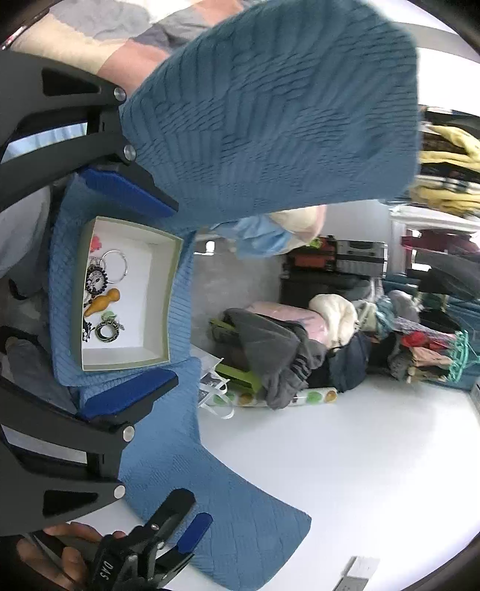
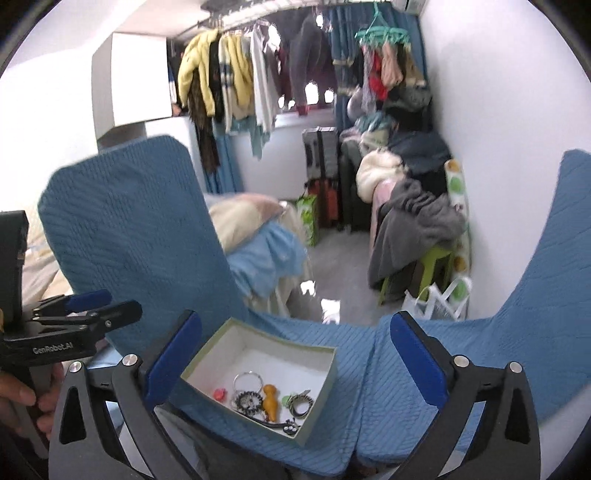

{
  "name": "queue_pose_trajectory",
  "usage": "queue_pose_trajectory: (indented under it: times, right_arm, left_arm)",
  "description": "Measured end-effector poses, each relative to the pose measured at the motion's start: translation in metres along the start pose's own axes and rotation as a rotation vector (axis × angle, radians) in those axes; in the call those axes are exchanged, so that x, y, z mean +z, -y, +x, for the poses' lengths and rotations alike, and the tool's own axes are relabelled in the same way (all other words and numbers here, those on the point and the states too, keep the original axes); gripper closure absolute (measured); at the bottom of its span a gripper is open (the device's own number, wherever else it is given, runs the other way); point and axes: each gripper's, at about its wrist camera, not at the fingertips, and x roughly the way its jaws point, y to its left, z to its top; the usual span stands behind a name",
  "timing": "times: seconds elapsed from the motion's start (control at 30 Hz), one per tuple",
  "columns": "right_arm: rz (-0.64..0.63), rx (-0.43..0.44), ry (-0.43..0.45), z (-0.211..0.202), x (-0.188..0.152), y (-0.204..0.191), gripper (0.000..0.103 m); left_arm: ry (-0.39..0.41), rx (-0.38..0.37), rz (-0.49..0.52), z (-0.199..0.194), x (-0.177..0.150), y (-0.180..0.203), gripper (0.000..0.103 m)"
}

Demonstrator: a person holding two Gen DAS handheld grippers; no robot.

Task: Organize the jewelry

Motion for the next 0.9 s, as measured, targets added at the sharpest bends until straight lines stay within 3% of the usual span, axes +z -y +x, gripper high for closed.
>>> queue_pose_trajectory:
  times: [0.23,0.57,0.9]
  right_arm:
    - [-0.007,-0.054,0.042,-0.028,-0.020,-0.003,0.000]
    - [0.019,-0.087,-0.014,-0.036,-0.055,-0.001,0.000]
    - [0.048,-0.100,-0.111,-0.029,-0.091,0.002,0.000]
  left_arm:
    - [0.044,0.031,0.026,-0.023,-0.012,0.012,0.002]
    - [0.045,0.051,0.018,-0.022,-0.032,0.018,0.001]
    - [-0.038,0.072,-0.002,-0.005,-0.063,0.015,0.001]
